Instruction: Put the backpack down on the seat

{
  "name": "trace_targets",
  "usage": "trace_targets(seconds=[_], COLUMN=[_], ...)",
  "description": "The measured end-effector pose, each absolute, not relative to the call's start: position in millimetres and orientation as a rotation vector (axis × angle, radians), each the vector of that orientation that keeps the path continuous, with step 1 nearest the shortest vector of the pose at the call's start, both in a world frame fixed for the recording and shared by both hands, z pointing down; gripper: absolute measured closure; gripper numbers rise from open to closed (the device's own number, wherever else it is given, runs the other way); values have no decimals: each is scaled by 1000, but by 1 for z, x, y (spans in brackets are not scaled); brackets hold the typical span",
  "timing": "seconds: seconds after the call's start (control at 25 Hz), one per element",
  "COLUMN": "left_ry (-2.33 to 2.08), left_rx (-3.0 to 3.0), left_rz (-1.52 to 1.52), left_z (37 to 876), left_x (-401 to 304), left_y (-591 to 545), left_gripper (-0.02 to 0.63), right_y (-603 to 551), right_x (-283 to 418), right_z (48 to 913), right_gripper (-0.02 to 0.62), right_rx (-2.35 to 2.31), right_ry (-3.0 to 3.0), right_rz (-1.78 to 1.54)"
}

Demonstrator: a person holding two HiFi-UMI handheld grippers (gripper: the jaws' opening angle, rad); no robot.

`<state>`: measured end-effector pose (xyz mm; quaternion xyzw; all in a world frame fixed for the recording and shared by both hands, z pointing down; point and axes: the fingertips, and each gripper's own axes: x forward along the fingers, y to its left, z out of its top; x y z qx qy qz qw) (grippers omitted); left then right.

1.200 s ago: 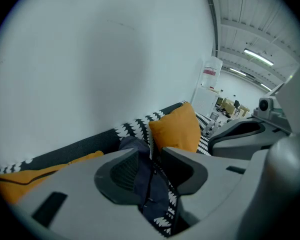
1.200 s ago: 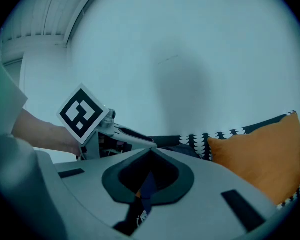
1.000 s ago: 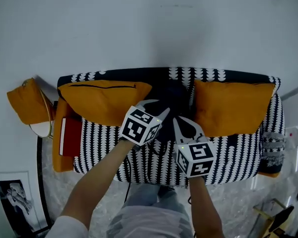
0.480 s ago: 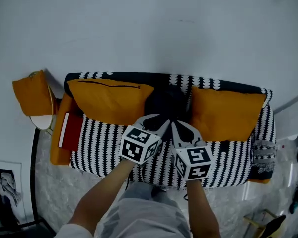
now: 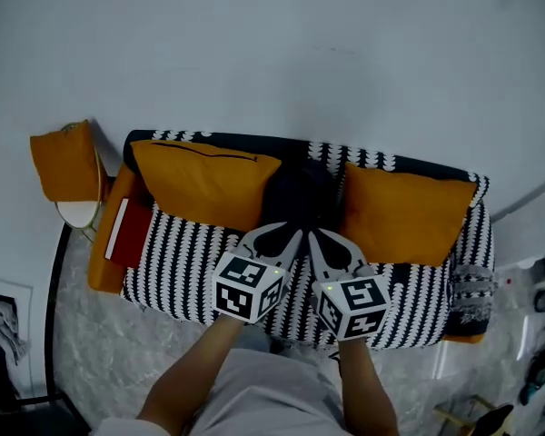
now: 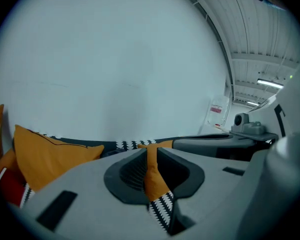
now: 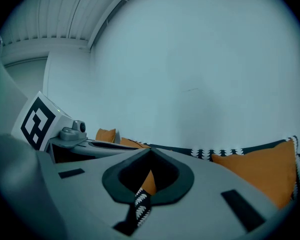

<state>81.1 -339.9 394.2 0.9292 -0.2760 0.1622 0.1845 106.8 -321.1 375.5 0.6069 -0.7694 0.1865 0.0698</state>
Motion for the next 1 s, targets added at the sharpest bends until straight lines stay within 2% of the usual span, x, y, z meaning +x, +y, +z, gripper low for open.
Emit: trace_targets(seconds=[0.24,1.0], left_ry=[-850,-892], left_rx=[2596,2587], left_rz=[399,397], left_z=[383,383], left_x=[76,70], left_y=[-331,-321], left_gripper=[592,600], right_y=[-314,-308], right_x=[100,93], right_z=[369,370], right_gripper=[594,594], right_rx=[1781,1765], right_ry=[-2337,-2324], right_rz=[506,487])
